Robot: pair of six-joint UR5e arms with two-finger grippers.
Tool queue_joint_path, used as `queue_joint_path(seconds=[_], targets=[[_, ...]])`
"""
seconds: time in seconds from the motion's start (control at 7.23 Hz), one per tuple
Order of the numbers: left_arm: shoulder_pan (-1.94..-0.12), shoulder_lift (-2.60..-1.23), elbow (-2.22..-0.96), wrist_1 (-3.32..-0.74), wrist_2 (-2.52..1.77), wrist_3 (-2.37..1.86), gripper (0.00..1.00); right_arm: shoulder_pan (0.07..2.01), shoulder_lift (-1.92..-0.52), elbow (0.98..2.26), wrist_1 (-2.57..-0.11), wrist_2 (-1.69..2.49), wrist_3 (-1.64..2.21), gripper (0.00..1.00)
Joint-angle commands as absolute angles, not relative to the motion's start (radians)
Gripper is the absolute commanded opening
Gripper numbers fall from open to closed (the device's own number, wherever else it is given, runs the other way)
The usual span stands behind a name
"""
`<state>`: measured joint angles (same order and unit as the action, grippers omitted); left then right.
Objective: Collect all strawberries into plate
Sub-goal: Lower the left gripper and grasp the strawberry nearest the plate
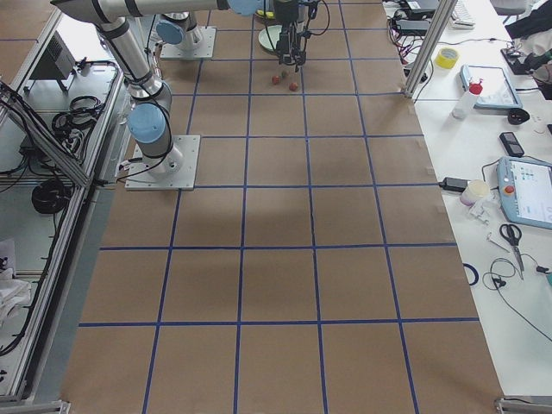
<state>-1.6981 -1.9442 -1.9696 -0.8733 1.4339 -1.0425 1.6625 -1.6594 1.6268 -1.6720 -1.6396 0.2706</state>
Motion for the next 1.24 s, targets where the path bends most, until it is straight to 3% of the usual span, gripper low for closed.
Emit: queue_joint_path(seconds=[0.0, 0.14, 0.28, 0.41, 1.11], targets=[[-1.707, -1.956, -1.97, -0.868, 1.408, -1.058, 1.0, 1.666, -1.658, 1.643, -1.777, -1.637, 0.23, 1.0], [-1.707, -1.957, -1.97, -0.87, 1.396, -1.058, 0.9, 1.669, -1.649, 1.647, -1.805, -1.628, 0.232, 1.0], [-1.707, -1.957, -1.968, -0.87, 1.396, -1.054, 0.29, 1.669, -1.644, 1.651, -1.805, -1.599, 0.16, 1.0], [-1.707, -1.956, -1.965, -0.87, 1.397, -1.045, 0.0, 1.667, -1.646, 1.638, -1.804, -1.551, 0.128, 1.0], [-1.704, -1.887, -1.942, -0.926, 1.529, -0.848, 0.0, 1.669, -1.646, 1.605, -1.672, -1.609, 0.123, 1.0]])
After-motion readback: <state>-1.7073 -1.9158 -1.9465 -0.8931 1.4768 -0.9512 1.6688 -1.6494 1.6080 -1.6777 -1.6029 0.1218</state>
